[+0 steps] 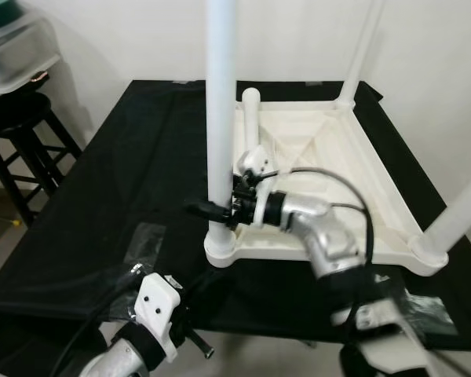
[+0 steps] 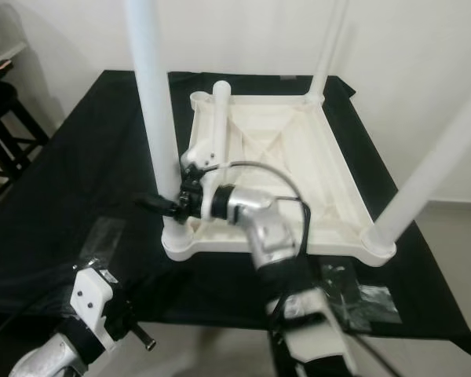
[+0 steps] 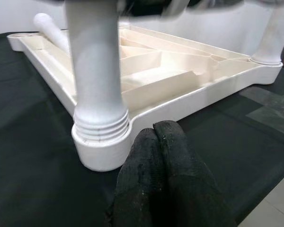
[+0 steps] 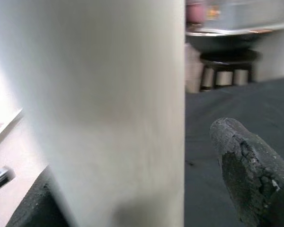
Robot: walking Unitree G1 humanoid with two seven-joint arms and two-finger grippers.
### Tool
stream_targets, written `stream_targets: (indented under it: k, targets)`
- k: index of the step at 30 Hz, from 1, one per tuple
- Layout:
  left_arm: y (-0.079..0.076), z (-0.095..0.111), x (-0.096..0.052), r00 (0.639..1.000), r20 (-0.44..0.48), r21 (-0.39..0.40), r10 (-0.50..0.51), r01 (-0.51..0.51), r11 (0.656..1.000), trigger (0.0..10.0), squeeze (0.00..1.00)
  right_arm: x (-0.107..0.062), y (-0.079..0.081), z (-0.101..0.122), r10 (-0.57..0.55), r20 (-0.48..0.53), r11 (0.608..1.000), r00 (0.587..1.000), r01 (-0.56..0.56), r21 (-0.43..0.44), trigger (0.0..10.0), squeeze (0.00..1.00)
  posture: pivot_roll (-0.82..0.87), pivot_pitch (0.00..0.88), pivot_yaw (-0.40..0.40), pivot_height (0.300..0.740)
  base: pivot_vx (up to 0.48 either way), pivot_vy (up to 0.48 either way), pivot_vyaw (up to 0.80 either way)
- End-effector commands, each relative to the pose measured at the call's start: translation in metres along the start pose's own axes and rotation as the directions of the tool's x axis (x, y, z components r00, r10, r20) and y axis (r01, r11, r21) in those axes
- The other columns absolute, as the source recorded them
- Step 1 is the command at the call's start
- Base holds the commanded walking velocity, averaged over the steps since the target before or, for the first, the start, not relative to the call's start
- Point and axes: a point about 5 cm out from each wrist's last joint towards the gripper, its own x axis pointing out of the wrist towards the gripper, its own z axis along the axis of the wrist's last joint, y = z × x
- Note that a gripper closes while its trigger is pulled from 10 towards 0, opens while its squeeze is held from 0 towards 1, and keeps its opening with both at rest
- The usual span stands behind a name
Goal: Building children table
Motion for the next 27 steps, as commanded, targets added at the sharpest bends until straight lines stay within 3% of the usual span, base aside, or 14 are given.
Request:
stream_targets:
  k: [1,3,8,9,11,12,22,27]
  targets:
    - [-0.001,-0.003,-0.001,1.0,-0.015,-0.006,0.005,-0.005,1.0,10.0,0.0,-0.001,0.001,-0.005,0.038,0.006,0.999,0.999,-0.038,0.018,10.0,0.0,0.08,0.072,-0.011,0.74,0.0,0.0,0.0]
    - [-0.002,-0.004,-0.001,1.0,-0.015,-0.004,0.008,-0.008,1.0,10.0,0.0,-0.006,-0.003,-0.002,0.188,-0.066,0.982,0.98,-0.188,0.007,10.0,0.0,0.09,0.068,-0.011,0.74,0.0,0.0,0.0]
    - [-0.003,-0.004,-0.002,1.0,-0.018,-0.004,0.009,-0.009,1.0,10.0,0.0,-0.005,-0.008,0.006,0.298,-0.097,0.955,0.95,-0.296,0.035,10.0,0.0,0.1,0.067,-0.005,0.74,0.0,0.0,0.0]
    - [-0.003,-0.004,-0.002,1.0,-0.019,-0.004,0.008,-0.008,1.0,10.0,0.0,-0.004,-0.01,0.007,0.307,-0.092,0.952,0.947,-0.304,0.044,8.4,0.0,0.1,0.069,-0.006,0.74,0.0,0.0,0.0]
    - [-0.003,-0.004,-0.002,1.0,-0.02,-0.005,0.007,-0.007,1.0,10.0,0.0,-0.004,-0.011,0.008,0.309,-0.089,0.951,0.947,-0.305,0.052,8.4,0.0,0.1,0.069,-0.006,0.74,0.0,0.0,0.0]
    - [-0.004,-0.004,-0.003,1.0,-0.021,-0.005,0.007,-0.007,1.0,10.0,0.0,-0.003,-0.013,0.008,0.308,-0.087,0.951,0.947,-0.303,0.065,0.0,0.0,0.1,0.067,-0.006,0.74,0.0,0.0,0.0]
    - [-0.004,-0.004,-0.003,1.0,-0.022,-0.005,0.006,-0.006,1.0,10.0,0.0,-0.007,-0.017,0.005,0.34,-0.066,0.939,0.938,-0.335,0.078,0.0,0.0,0.1,0.064,-0.005,0.74,0.0,0.0,0.0]
    - [-0.005,-0.004,-0.002,1.0,-0.021,-0.006,0.005,-0.005,1.0,10.0,0.0,-0.013,-0.019,-0.004,0.296,-0.05,0.953,0.954,-0.292,0.076,0.0,0.0,0.09,0.067,-0.007,0.74,0.0,0.0,0.0]
